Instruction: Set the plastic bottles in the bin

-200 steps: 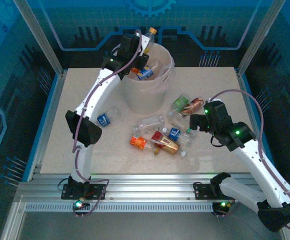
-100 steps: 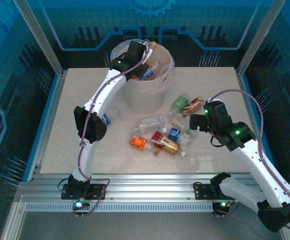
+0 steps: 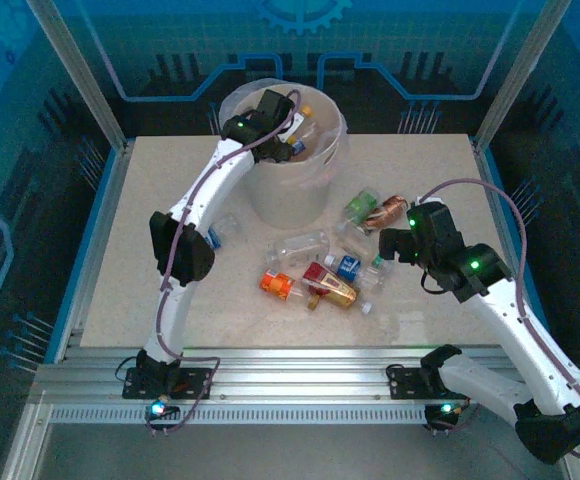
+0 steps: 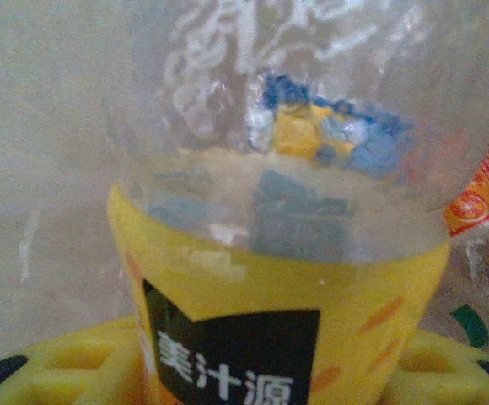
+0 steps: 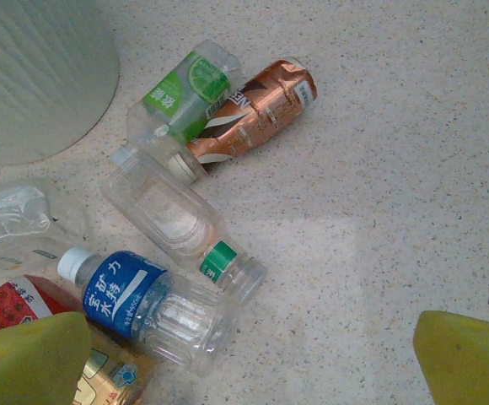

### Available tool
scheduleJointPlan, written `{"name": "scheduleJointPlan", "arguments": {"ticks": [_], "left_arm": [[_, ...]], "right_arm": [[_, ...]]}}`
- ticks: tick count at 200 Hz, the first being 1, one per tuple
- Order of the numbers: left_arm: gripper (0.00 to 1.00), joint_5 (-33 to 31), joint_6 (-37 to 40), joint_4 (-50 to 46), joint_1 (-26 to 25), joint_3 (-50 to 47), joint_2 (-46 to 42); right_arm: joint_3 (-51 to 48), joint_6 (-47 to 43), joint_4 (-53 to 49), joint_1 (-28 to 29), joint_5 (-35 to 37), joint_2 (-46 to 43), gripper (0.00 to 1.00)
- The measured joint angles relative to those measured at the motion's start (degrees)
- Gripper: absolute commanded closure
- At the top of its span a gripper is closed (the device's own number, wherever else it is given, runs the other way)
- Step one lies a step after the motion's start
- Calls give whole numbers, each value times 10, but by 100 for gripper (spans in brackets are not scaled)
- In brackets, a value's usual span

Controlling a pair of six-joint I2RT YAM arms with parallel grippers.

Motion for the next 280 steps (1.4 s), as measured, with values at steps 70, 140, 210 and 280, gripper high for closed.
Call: {"name": "scheduleJointPlan", "arguments": {"ticks": [70, 140, 210, 280], "left_arm": [[49, 14, -1, -66, -5, 2, 0], [17, 19, -3, -104, -9, 13, 0], [1, 16, -12, -84, -16, 68, -10], [1, 17, -33, -23, -22, 62, -128]], "right_arm": [[0, 0, 0, 0, 0, 0, 0], [0, 0, 0, 0, 0, 0, 0], [0, 0, 0, 0, 0, 0, 0], [0, 0, 0, 0, 0, 0, 0]]}}
